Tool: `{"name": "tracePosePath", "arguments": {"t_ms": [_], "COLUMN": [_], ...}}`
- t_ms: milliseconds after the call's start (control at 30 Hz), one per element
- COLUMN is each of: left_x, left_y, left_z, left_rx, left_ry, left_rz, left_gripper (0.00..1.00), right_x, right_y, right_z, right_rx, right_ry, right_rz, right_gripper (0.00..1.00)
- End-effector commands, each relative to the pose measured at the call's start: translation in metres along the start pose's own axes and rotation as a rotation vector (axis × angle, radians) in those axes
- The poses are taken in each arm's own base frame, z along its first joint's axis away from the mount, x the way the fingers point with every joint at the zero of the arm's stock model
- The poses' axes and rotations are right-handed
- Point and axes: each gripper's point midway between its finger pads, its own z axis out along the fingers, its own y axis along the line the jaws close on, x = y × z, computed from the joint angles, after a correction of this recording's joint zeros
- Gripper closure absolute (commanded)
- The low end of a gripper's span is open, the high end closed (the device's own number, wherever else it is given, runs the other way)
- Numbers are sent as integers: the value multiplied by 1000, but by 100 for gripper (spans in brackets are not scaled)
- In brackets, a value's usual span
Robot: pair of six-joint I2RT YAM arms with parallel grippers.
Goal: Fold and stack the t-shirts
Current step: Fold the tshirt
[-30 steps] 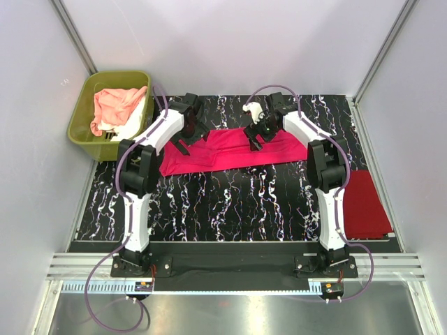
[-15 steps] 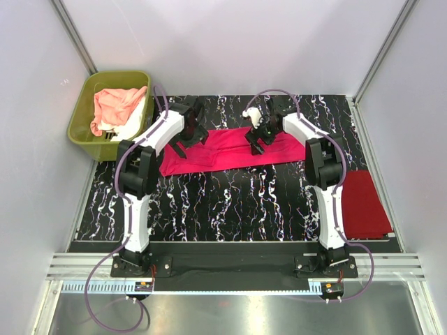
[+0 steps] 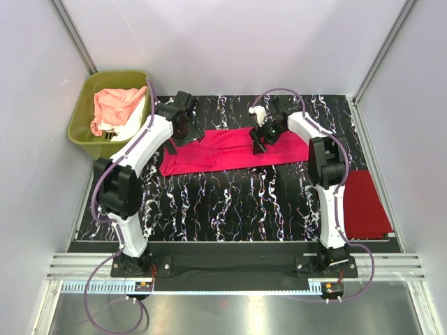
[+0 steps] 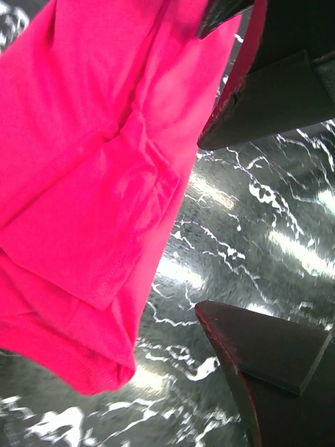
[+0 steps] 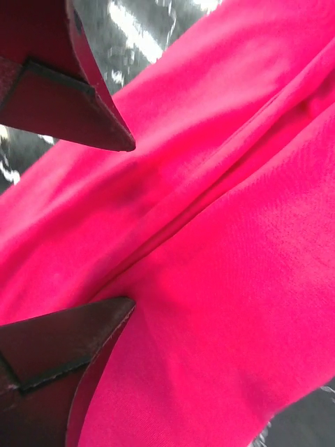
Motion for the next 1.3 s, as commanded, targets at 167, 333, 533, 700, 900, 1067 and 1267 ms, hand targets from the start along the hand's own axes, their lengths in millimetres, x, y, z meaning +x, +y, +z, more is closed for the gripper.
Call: {"name": "tracePosePath", "arguments": {"t_ms": [167,333,533,700,900,1067,1267], "left_x": [-30,-25,-16,-3,17,20,22], "left_y": [-6,-2,-2,3,5,4,-11], "left_z": [-36,-33,-5,23,51,62,68], "left_rx": [112,101,25,-66,-100,-103,-102], "left_ry": [-153,-137,-61,10,75,76,60], "left_rz": [149,127,144,120,75,54,62], "left_gripper": [4,4,4,4,5,4,4], "right_x": [22,45,72,88,100,72,25], "right_y": [53,64,73,118,164,171,151], "right_z": [-8,-5,-16,-20,-23,-32,-64], "right_rx": [4,219,432,486,502,505,575], "right_ry": [170,294,375,336,303,214,133], "right_rz": [314,344,551,762,878,837,715], "right_gripper": [15,14,12,12,9,1,0]}}
